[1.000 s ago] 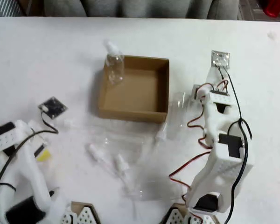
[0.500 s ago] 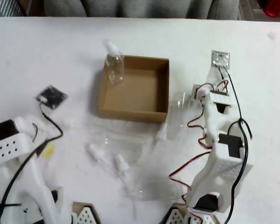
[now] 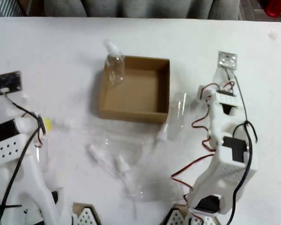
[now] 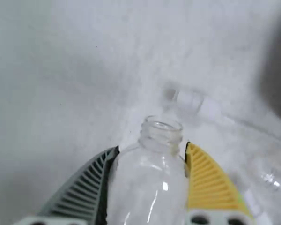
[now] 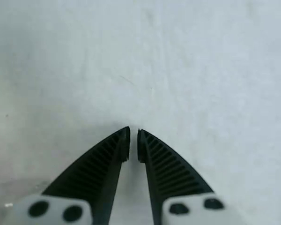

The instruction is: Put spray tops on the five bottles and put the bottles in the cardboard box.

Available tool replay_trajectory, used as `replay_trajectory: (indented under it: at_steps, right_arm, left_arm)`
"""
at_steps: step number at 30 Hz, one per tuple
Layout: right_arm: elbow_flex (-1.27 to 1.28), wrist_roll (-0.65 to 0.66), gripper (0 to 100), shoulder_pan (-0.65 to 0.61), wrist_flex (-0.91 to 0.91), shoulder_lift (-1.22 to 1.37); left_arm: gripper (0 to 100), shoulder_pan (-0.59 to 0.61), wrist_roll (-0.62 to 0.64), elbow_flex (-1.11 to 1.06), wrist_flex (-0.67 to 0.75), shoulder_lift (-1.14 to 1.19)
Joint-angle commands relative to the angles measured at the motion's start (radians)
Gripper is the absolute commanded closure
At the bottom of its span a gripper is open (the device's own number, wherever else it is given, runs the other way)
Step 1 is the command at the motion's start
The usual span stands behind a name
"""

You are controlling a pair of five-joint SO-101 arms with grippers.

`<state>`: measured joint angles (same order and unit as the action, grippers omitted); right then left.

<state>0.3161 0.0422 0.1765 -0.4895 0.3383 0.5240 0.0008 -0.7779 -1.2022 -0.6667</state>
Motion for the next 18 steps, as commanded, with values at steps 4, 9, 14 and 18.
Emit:
replay_trajectory:
  at_steps: [4, 9, 14, 18]
  right_arm:
    - [-0.040, 0.015, 98.1, -0.002, -0.193, -0.245]
    - [-0.034, 0.196, 98.1, -0.120, -0.352, -0.455]
    - [-0.038, 0.336, 98.1, -0.305, -0.492, -0.633]
    - [-0.037, 0.408, 98.0, -0.507, -0.616, -0.720]
  left_arm:
    - [98, 0.128, 0.118, 0.054, 0.141, -0.027]
    - [98, 0.182, 0.114, 0.107, 0.153, 0.127]
    - [98, 0.286, 0.114, 0.259, 0.132, 0.308]
    - [98, 0.349, 0.112, 0.359, 0.133, 0.403]
